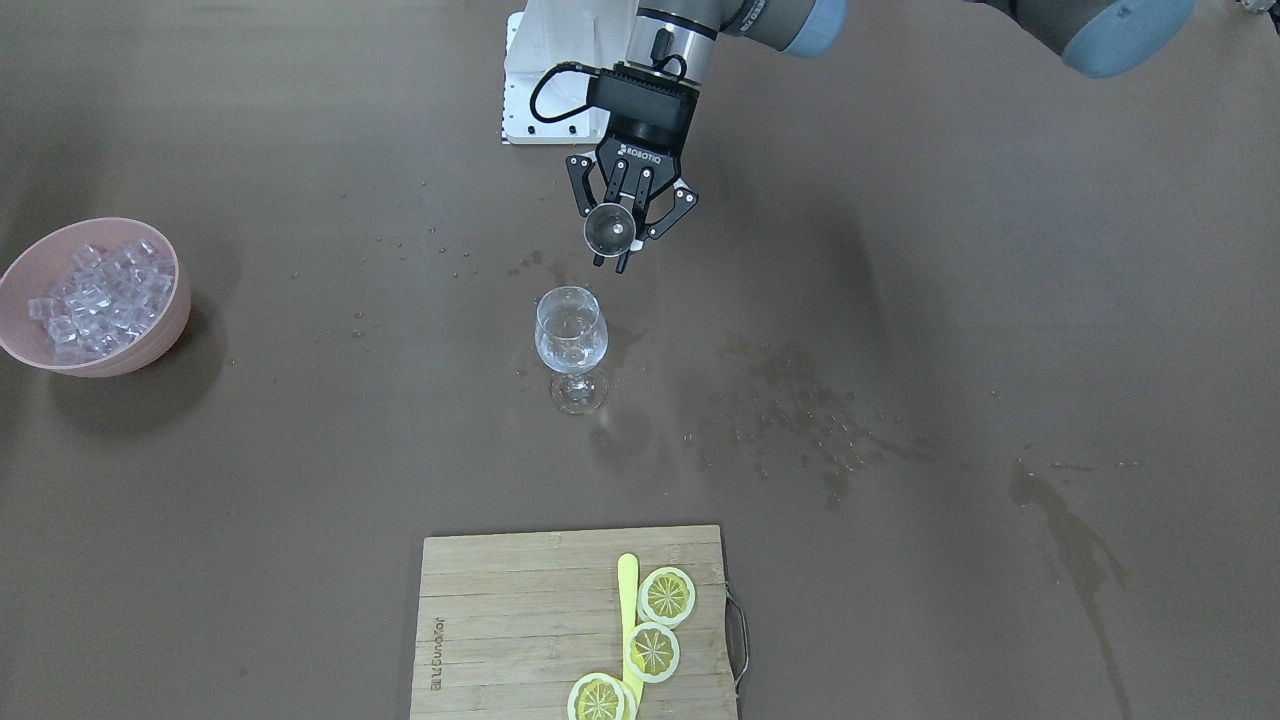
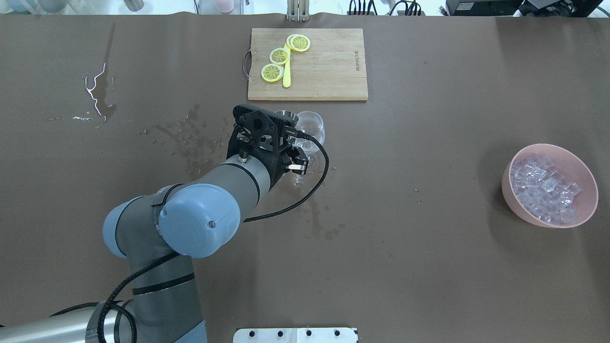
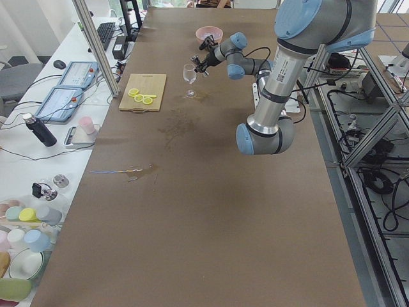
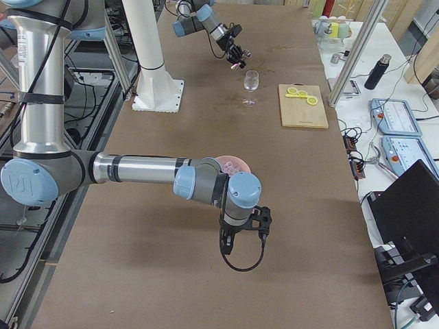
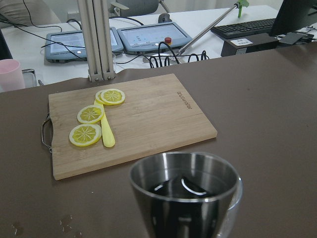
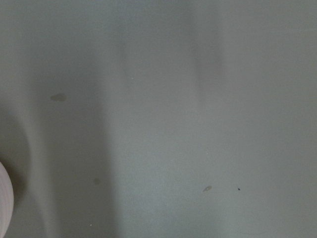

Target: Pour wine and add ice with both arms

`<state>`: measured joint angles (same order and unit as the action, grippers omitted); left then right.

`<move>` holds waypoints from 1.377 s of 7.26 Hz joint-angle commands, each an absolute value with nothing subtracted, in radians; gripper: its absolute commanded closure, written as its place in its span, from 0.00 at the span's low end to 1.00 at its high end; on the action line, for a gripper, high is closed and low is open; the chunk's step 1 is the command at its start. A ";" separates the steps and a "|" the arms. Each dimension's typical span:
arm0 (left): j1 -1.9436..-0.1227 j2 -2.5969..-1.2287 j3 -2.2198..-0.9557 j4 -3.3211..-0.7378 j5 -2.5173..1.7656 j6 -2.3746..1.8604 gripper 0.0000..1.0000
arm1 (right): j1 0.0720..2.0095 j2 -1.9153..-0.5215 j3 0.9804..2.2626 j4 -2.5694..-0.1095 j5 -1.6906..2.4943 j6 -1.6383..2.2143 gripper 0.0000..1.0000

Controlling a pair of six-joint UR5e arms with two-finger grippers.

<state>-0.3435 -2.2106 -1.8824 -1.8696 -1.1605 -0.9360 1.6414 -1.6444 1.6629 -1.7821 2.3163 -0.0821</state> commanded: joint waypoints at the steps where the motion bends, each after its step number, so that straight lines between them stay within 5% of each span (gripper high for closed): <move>1: -0.345 -2.275 -1.884 -1.758 -1.196 -0.936 1.00 | 1.641 -1.644 1.660 -1.782 2.316 -0.083 0.00; 10: -0.417 -2.352 -1.879 -1.576 -1.359 -0.900 1.00 | 1.641 -1.643 1.643 -1.781 2.324 -0.083 0.00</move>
<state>-0.3972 -2.3428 -1.8795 -1.6105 -1.3105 -0.9051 1.6414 -1.6435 1.6404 -1.7810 2.3221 -0.0830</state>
